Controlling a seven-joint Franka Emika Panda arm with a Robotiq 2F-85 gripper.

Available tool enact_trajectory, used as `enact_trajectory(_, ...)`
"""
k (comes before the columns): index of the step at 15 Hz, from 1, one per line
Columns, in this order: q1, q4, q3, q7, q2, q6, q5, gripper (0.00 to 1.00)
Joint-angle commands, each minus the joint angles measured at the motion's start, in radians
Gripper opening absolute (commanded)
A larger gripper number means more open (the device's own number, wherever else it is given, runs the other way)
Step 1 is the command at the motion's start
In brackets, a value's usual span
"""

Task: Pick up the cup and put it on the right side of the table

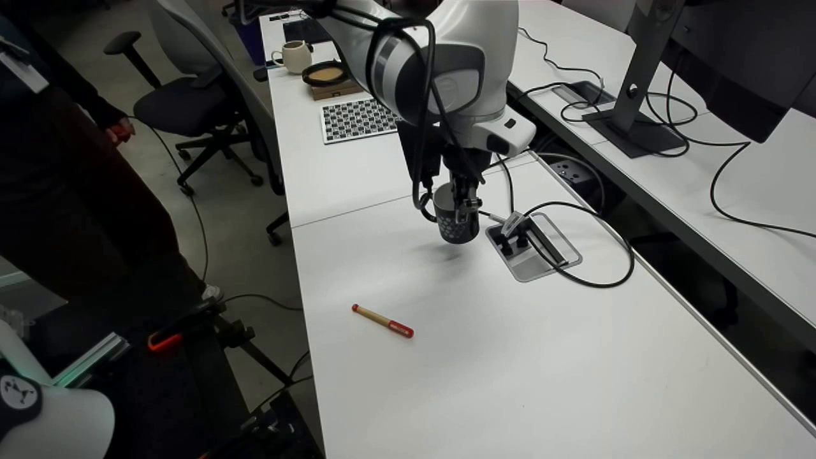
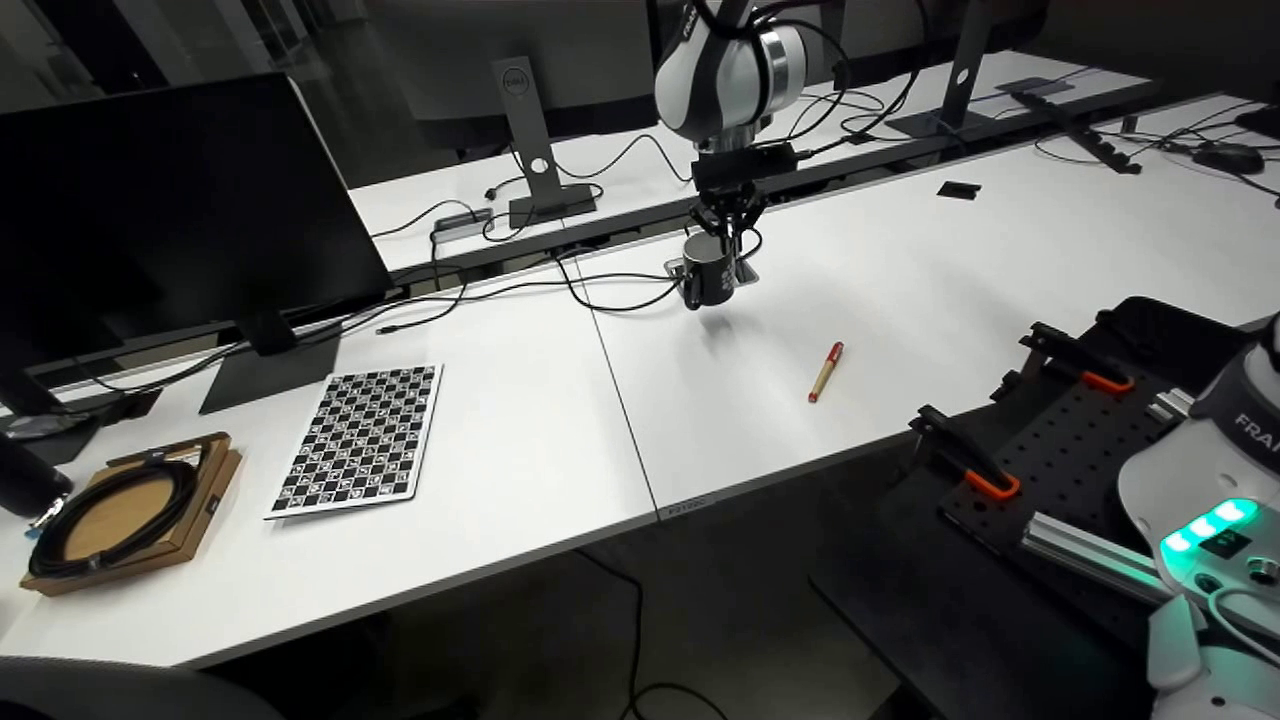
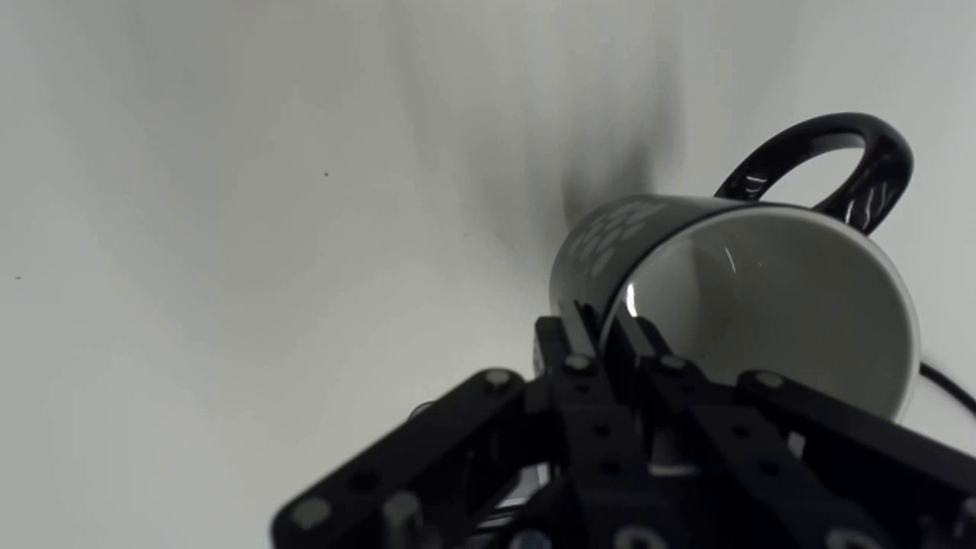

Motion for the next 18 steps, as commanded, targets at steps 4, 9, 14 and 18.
enact_trajectory(4, 0.015, -0.085, -0.063, 0.107, -0.067, 0.002, -0.045, 0.02)
enact_trajectory(9, -0.007, -0.201, -0.078, 0.148, -0.118, 0.063, -0.012, 0.02)
enact_trajectory(14, -0.056, -0.311, -0.085, 0.180, -0.175, 0.112, 0.036, 0.02)
enact_trajectory(18, -0.118, -0.383, -0.060, 0.171, -0.197, 0.145, 0.129, 0.02)
